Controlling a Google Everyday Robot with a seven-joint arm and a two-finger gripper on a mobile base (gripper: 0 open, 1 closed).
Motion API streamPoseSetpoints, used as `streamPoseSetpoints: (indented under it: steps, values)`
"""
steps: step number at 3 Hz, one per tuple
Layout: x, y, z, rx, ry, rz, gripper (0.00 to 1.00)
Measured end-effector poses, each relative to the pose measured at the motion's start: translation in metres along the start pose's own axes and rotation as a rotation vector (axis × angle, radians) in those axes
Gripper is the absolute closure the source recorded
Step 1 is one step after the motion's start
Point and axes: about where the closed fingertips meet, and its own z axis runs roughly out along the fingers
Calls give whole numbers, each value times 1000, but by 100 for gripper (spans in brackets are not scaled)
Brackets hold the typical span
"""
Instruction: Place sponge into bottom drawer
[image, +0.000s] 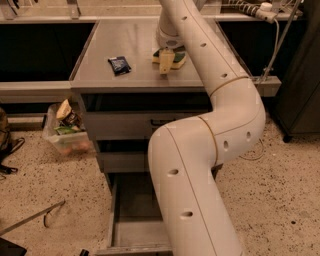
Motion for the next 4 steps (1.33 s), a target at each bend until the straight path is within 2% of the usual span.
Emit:
streamPoseSetpoints:
  steps: [1,2,4]
  values:
    - [0,0,0,0,0,0,0]
    - [-5,5,-1,-25,7,4,0]
    - [-12,35,2,-137,-31,81,0]
